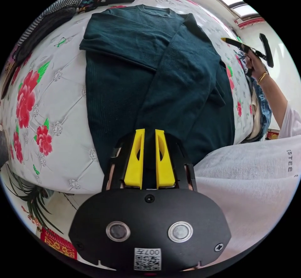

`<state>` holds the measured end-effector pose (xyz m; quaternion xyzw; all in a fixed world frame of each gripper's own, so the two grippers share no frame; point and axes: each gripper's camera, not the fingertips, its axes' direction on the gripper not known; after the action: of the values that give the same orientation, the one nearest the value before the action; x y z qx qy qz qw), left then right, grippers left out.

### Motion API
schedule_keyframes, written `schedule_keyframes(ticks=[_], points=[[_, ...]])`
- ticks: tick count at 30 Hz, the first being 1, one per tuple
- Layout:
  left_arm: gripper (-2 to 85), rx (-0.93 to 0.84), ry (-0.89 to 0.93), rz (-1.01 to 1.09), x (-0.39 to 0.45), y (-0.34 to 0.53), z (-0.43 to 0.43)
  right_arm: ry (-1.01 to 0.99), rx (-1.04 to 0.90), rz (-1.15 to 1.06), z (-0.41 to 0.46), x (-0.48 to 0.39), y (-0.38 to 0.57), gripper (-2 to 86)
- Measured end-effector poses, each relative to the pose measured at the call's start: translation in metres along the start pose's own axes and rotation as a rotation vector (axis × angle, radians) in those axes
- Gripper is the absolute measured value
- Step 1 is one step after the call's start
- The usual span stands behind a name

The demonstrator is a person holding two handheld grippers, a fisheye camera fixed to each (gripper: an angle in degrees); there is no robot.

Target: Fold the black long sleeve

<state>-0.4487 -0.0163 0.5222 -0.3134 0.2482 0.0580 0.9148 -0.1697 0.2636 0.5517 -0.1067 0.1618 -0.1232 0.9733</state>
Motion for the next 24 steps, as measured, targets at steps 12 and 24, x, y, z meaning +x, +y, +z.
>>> schedule_keyframes(ticks=[12,24], points=[[0.9,-0.062,-0.005,0.057,0.001,-0.026,-0.002,0.061,-0.167,0.001,0.101,0.038,-0.105,2.5],[3.8,0.069,0.052,0.019,-0.013,-0.011,-0.013,-0.32,0.162,0.39,-0.024,0.149,0.002,0.1]])
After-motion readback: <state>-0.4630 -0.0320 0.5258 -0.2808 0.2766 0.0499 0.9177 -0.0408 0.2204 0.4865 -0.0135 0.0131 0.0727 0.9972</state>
